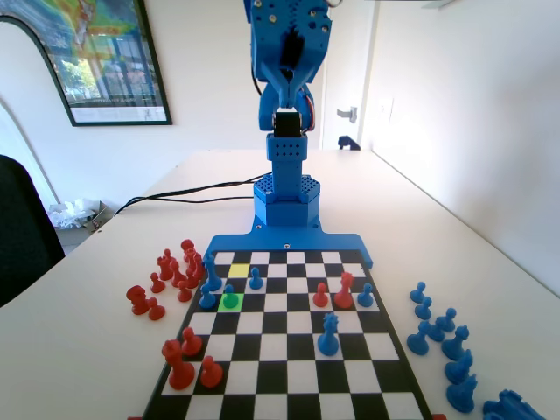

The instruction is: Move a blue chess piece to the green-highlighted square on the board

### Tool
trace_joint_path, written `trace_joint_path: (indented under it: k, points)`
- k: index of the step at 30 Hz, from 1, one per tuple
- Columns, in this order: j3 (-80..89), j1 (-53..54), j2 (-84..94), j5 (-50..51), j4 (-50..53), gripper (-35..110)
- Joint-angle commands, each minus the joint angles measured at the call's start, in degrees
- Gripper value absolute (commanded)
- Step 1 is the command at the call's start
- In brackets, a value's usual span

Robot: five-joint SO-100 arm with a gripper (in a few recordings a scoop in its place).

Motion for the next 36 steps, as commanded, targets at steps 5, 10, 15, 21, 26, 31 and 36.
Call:
trace_joint_path:
  k: [5,10,15,21,26,31,36]
  points:
    - [0.09,-0.53,6.15,-0.35,-2.20,1]
    - [0.26,0.62,8.26,-0.62,-2.81,1]
    - [0.26,1.23,8.35,-0.44,-2.81,1]
    - [0.26,1.32,8.35,-0.26,-2.72,1]
    - [0.26,1.32,8.35,-0.26,-2.72,1]
    - [0.26,1.32,8.35,-0.26,-2.72,1]
    - [0.26,1.32,8.35,-0.26,-2.72,1]
